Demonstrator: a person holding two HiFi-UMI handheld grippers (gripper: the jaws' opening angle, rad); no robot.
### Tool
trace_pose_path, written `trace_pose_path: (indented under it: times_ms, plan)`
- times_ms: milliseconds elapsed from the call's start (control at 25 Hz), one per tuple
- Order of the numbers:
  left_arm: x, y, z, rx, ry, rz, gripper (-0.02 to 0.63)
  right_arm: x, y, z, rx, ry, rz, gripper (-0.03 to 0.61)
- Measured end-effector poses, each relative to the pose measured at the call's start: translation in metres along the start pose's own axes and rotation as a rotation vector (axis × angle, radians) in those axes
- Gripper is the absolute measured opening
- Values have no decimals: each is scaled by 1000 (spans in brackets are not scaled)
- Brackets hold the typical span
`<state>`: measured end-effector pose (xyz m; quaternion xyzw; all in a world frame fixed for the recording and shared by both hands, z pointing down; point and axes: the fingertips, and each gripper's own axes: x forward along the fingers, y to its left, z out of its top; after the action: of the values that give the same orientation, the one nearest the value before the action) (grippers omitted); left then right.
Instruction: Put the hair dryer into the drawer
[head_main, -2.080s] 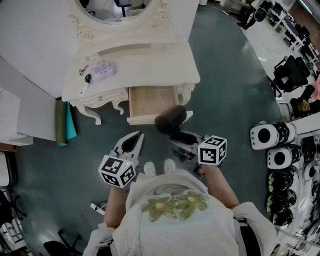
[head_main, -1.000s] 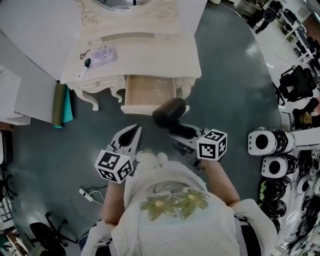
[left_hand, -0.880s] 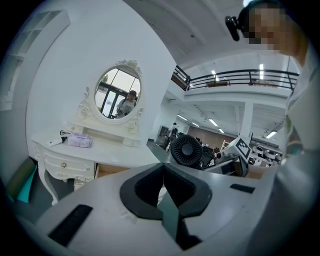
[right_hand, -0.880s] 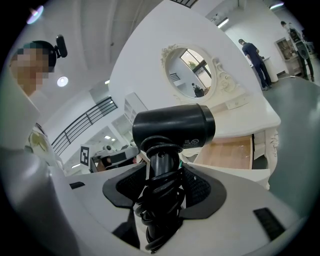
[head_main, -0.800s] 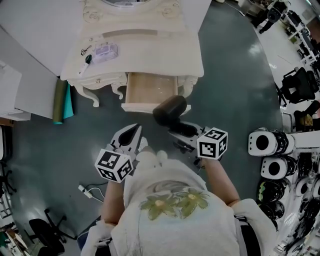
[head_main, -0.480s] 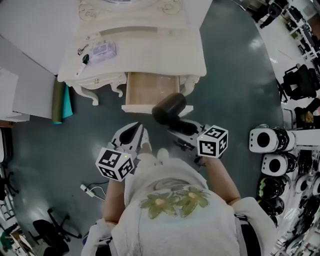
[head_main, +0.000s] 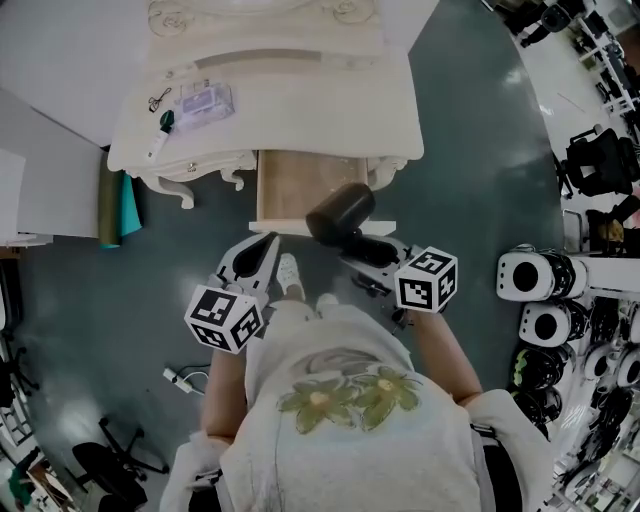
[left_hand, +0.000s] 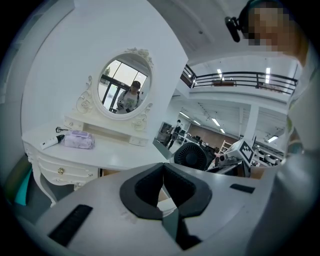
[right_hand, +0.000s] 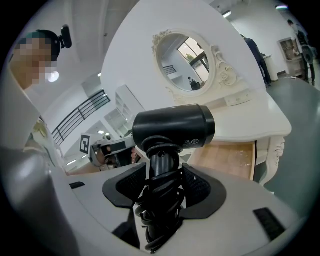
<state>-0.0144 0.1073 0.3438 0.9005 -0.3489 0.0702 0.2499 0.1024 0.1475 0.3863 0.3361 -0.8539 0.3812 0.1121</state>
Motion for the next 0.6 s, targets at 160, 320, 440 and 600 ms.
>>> trace_pose_path:
  times_ms: [160,320,440,600]
  plan:
    - [9,19,6,-9,7,-6,11,15,-10,9,-5,17,-19,216]
    - [15,36,11,-18,16,-16,11,29,-16,19,-3,28,-34,216]
    - [19,49,13,-24,25,-27,11,40,-21,23,-6,37,-51,216]
    - [22,67,15,-41,36,-43,11,53,-26,28,-16,52,-83,216]
